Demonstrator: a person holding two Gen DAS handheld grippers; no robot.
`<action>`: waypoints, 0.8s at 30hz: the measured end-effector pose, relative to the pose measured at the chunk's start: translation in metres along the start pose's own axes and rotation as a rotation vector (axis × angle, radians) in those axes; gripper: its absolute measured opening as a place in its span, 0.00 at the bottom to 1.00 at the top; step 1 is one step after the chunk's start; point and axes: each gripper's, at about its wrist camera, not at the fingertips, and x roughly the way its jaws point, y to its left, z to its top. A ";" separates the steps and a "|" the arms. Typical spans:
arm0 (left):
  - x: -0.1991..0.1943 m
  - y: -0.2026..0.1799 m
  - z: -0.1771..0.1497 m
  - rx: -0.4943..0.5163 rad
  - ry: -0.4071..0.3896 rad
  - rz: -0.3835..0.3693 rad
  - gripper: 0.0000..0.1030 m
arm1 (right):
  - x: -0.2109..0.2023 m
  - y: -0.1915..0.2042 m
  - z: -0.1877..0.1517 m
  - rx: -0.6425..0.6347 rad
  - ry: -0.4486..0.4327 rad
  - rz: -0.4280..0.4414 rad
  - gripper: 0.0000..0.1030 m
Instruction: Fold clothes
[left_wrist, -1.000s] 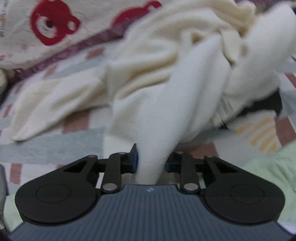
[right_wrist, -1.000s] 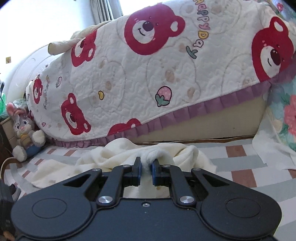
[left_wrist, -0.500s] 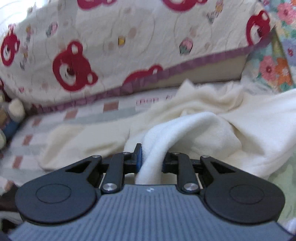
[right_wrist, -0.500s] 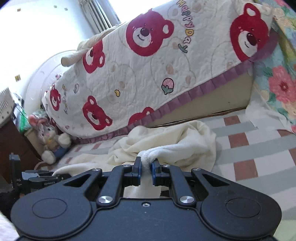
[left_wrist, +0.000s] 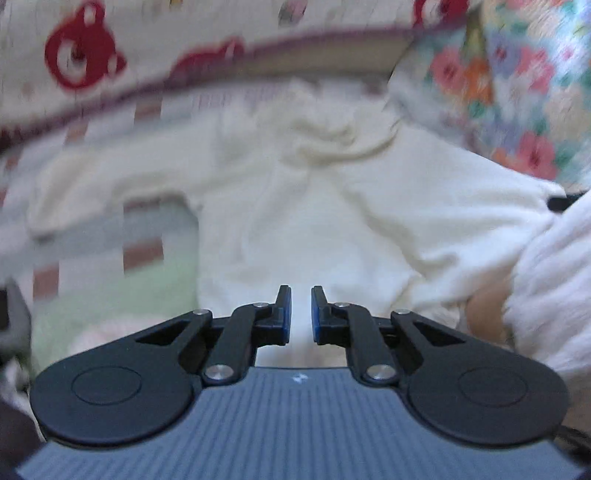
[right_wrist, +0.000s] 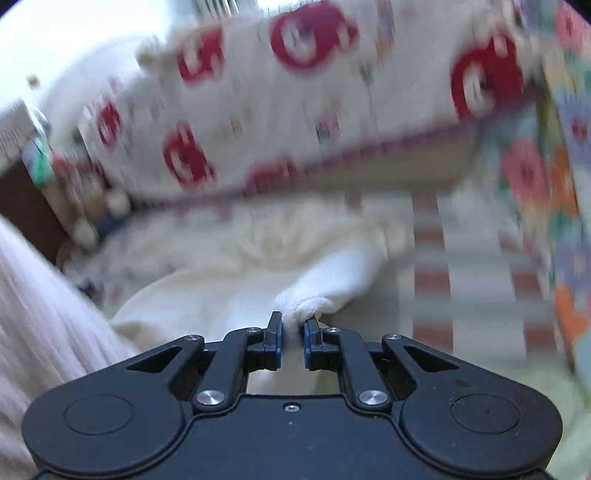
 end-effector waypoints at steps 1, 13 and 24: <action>0.008 0.001 -0.001 -0.014 0.021 0.003 0.10 | 0.012 -0.009 -0.010 0.053 0.049 -0.016 0.15; 0.027 0.005 0.056 -0.072 -0.153 0.140 0.37 | 0.030 -0.018 0.021 -0.030 -0.112 -0.079 0.50; 0.091 0.038 0.135 -0.168 -0.212 0.173 0.46 | 0.168 -0.014 0.120 0.035 -0.057 0.152 0.51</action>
